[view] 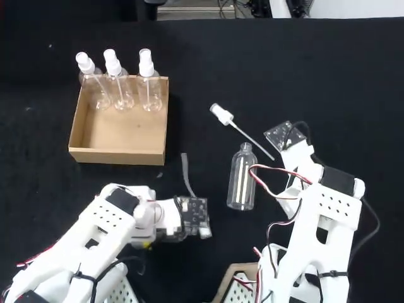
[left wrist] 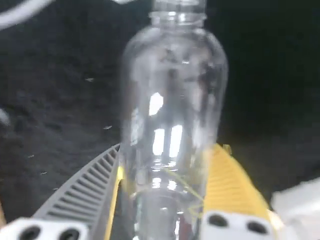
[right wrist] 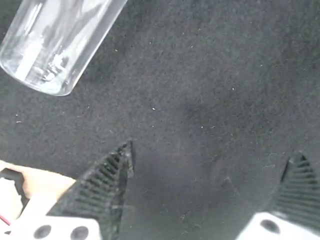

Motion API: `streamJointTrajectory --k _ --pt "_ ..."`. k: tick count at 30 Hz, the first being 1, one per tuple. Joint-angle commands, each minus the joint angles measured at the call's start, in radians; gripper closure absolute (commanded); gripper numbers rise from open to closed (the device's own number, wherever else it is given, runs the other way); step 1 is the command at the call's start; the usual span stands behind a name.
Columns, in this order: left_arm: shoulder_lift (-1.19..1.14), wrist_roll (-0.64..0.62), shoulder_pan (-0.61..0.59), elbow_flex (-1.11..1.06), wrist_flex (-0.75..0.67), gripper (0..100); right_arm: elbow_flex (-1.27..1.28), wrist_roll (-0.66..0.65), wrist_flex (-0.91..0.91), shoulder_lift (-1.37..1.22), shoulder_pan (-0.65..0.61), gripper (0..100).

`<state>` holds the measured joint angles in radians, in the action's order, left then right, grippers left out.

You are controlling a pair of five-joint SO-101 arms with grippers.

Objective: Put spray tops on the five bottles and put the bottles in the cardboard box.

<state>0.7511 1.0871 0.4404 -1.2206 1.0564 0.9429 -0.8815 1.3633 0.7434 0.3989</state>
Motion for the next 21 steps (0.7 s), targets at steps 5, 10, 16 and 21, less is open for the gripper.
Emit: streamJointTrajectory --k 5,10,16,21 --pt "0.025 -0.074 -0.044 0.125 0.245 95 -0.059 0.072 0.066 -0.001 -0.084 58.2" --pt "0.025 0.074 -0.352 0.200 0.344 95 -0.130 0.180 0.143 -0.001 -0.250 58.2" --pt "0.025 0.224 -0.748 0.228 0.222 95 -0.151 0.361 0.137 -0.001 -0.563 58.2" --pt "0.025 0.012 -0.914 0.245 0.133 95 -0.107 0.537 -0.014 -0.008 -0.796 58.2"
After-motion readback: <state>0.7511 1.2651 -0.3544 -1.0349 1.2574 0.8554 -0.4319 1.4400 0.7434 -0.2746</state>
